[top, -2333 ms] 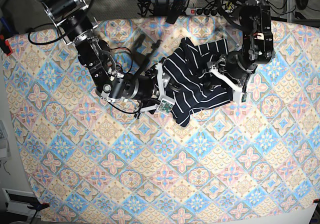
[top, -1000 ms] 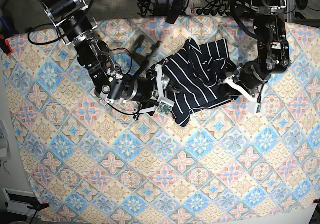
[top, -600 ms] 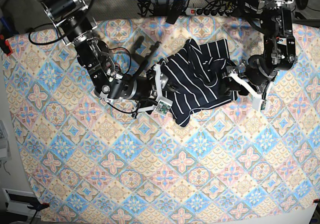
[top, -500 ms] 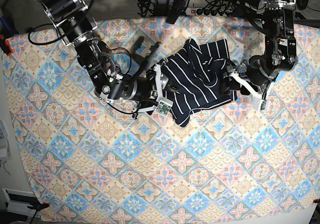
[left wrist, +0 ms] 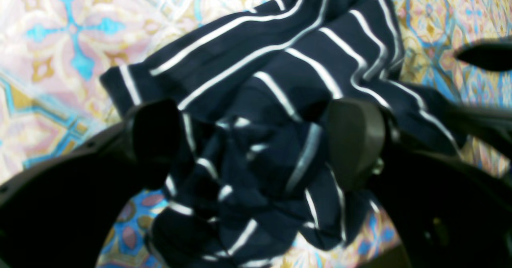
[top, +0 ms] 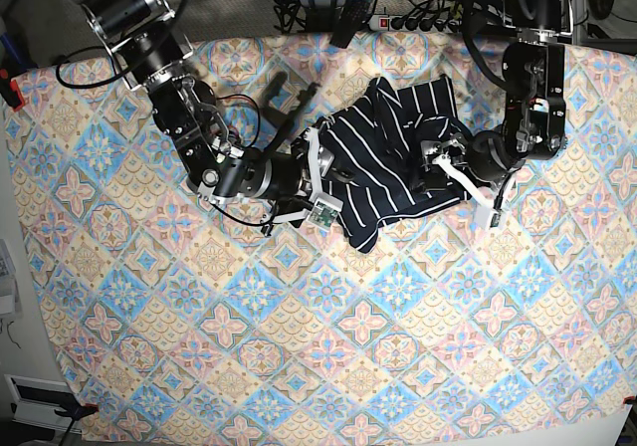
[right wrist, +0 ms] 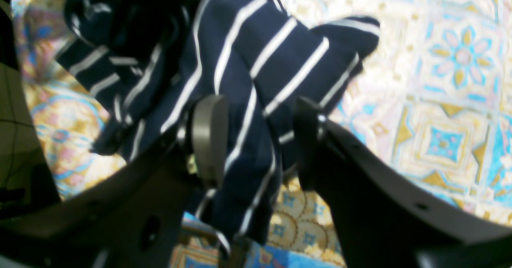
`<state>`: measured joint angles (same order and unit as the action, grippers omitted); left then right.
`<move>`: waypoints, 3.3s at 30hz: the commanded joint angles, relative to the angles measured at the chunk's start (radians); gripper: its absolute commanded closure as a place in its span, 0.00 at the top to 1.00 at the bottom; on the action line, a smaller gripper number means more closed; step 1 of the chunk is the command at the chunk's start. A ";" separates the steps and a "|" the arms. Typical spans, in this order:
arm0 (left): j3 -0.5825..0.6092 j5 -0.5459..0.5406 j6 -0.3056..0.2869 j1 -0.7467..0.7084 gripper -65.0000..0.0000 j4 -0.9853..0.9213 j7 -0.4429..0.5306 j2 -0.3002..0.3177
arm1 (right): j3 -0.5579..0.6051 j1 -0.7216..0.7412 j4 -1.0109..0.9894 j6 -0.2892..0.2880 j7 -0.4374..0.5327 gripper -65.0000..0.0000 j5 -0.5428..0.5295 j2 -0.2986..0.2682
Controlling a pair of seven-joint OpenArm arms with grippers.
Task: Fold the T-shirt properly
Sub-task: 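Regrasp the bundle's edge with the left gripper and tuck it inward, then hold the bundle with both grippers and drag it toward the left arm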
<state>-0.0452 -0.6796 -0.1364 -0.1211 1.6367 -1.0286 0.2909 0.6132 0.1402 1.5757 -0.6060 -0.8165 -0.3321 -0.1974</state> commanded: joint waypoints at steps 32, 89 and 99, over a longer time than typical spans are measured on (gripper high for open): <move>-0.045 0.019 -0.004 0.045 0.01 0.036 0.084 -0.019 | -0.008 0.022 0.015 -0.004 0.024 0.41 -0.015 0.006; -0.130 0.073 -0.004 -0.240 0.45 0.254 0.066 -0.060 | 0.004 0.098 -0.077 -0.004 0.093 0.15 -0.091 0.172; -0.126 0.117 -0.004 -0.239 0.17 0.040 0.070 -0.054 | 0.003 0.151 -0.475 -0.004 0.147 0.16 0.034 0.263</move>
<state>-0.1669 -0.5659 -0.1368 -0.3645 1.6653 -0.9730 0.2272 0.6197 0.2703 1.0908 -0.5999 -0.6788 -0.2882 0.0643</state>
